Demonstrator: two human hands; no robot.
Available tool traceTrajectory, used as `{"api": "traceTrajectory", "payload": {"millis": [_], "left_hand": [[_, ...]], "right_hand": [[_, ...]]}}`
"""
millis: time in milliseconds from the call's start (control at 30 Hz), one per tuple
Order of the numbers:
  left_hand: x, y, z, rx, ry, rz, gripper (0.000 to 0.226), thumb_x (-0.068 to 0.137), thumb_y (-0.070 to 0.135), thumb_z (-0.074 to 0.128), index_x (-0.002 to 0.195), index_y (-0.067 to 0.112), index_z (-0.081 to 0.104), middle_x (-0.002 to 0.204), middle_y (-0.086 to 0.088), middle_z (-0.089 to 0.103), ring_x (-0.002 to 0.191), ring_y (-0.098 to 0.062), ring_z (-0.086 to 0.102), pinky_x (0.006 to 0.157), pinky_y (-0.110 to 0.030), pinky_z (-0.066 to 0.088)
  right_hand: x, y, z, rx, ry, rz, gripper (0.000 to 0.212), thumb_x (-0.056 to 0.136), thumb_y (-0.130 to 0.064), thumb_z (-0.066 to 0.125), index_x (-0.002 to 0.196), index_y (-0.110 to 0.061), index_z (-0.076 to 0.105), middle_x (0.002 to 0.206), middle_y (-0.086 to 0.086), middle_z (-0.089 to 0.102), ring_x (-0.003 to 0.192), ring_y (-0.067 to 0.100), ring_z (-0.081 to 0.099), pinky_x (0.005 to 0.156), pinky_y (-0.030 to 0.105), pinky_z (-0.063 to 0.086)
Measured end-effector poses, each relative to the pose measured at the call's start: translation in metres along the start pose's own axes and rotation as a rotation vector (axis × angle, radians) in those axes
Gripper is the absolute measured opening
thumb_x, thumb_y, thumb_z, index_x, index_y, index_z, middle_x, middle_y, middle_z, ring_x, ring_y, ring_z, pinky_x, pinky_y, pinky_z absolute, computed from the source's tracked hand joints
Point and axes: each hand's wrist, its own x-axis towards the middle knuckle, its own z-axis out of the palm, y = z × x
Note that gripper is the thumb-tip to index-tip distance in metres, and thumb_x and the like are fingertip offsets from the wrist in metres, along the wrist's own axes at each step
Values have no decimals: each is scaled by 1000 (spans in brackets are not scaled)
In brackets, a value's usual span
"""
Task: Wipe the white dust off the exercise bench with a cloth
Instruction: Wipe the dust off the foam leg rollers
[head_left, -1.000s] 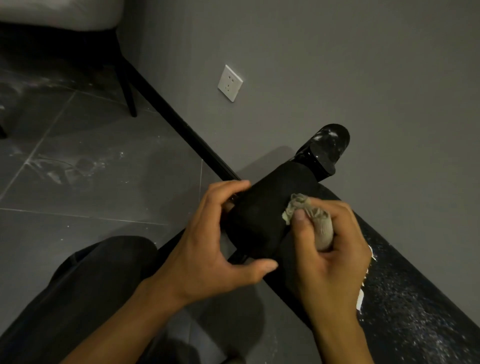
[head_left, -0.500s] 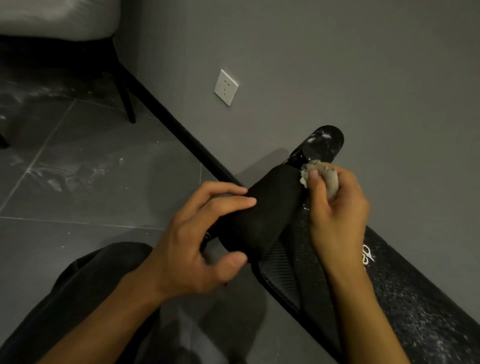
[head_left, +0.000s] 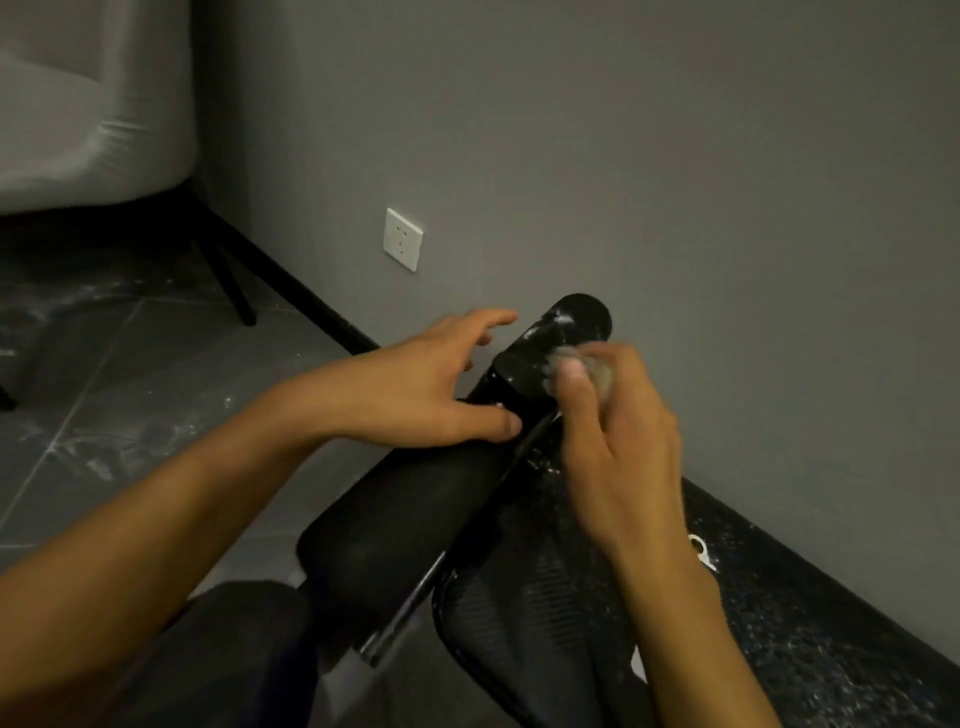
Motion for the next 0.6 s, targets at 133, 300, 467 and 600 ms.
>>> {"api": "traceTrajectory", "payload": {"millis": [133,300,467,600], "left_hand": [[16,15,11,-127,-135,8,107,83,15,85,153,46,11,145,24,41,129,10,48,104,-12,42],[3,27,16,-285,-120,-147,105,88,-3,73,148,60,14,126,15,58,97,1,68,78,-21,57],[-2,21,17,-308,-107,-156,102,90,9,76,144,72,18,130,32,57,114,-17,67,88,-37,60],[13,7,14,-355,-73,-122,85,82,41,82,143,64,27,131,32,59,124,11,55,94,-10,48]], "right_hand": [[25,6,-6,-155,-311,-201,18,101,-25,50,117,-26,56,108,-8,51,90,7,54,74,34,51],[24,27,-28,-141,-398,-199,32,93,-21,60,124,-27,60,113,-9,52,93,9,56,75,33,54],[21,30,-13,18,-379,-189,31,94,-21,63,124,-26,63,114,-12,53,98,5,58,80,24,52],[19,51,-13,105,-101,-44,18,94,-26,67,108,-36,64,106,-16,62,93,-1,62,75,9,46]]}}
